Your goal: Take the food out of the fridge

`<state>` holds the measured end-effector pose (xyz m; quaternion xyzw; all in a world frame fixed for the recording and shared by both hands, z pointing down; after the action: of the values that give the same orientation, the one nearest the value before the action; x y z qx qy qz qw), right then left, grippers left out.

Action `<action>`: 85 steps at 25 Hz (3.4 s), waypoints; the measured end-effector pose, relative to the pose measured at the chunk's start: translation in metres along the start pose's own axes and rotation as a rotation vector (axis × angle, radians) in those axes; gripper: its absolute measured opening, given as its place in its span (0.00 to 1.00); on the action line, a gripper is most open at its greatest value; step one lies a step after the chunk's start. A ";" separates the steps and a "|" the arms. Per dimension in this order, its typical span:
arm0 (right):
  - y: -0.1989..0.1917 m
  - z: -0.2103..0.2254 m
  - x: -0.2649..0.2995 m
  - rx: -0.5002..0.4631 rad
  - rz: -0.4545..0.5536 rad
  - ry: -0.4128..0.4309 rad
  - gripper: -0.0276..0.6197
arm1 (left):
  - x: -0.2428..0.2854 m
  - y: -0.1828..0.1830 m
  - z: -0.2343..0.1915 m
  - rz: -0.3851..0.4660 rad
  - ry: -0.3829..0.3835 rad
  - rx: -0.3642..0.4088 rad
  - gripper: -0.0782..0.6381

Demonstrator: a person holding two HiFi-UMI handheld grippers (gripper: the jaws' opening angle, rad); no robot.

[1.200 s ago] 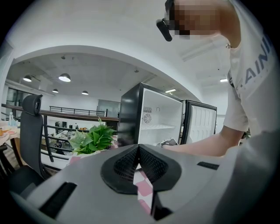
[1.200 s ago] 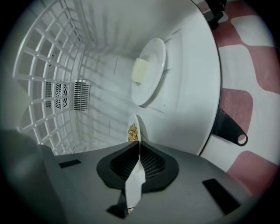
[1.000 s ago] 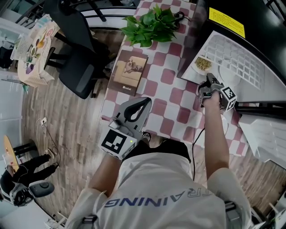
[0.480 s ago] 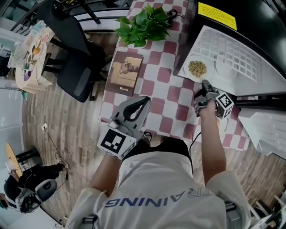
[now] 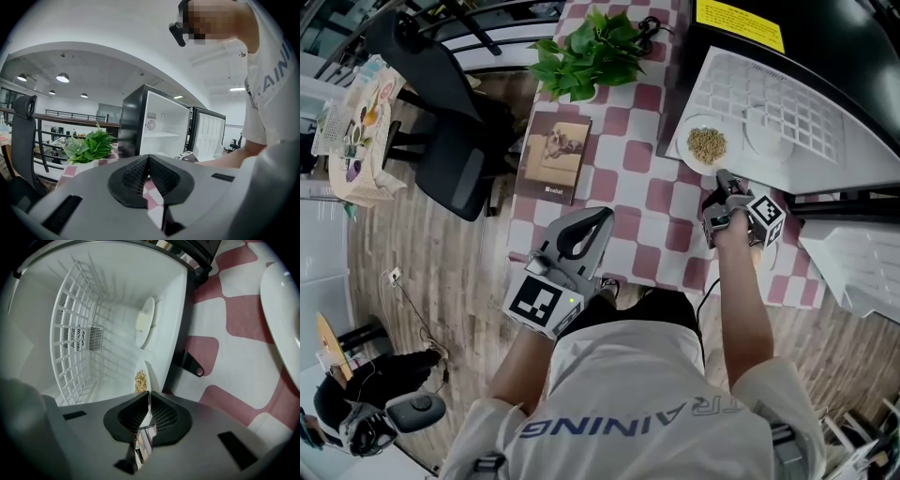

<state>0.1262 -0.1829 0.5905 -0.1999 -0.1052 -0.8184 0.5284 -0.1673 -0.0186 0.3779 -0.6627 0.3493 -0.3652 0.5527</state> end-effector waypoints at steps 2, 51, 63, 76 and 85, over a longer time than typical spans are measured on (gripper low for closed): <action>0.000 0.002 0.002 0.001 -0.005 0.001 0.09 | 0.000 -0.001 -0.001 -0.001 0.001 -0.003 0.12; -0.046 0.003 -0.124 0.063 0.160 0.175 0.09 | 0.000 0.003 -0.005 0.014 -0.369 -0.024 0.12; -0.068 0.058 -0.169 0.061 0.092 0.086 0.09 | 0.019 -0.007 0.022 -0.017 -0.387 -0.025 0.12; -0.073 0.104 -0.157 0.050 -0.015 0.020 0.09 | 0.018 -0.015 0.048 -0.052 -0.353 -0.018 0.12; -0.071 0.113 -0.152 0.040 -0.027 -0.001 0.10 | 0.014 -0.017 0.050 -0.050 -0.335 -0.023 0.12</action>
<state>0.1409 0.0156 0.6276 -0.1883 -0.1248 -0.8231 0.5211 -0.1162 -0.0048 0.3896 -0.7290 0.2402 -0.2592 0.5862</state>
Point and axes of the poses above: the fingertips, and each gripper's own axes: x forward along the fingers, z to its right, y out of its top, the point moved 8 cm from there along -x, backward along the fingers, and after that the axes turned 9 degrees about z, right-handed, at the moved point
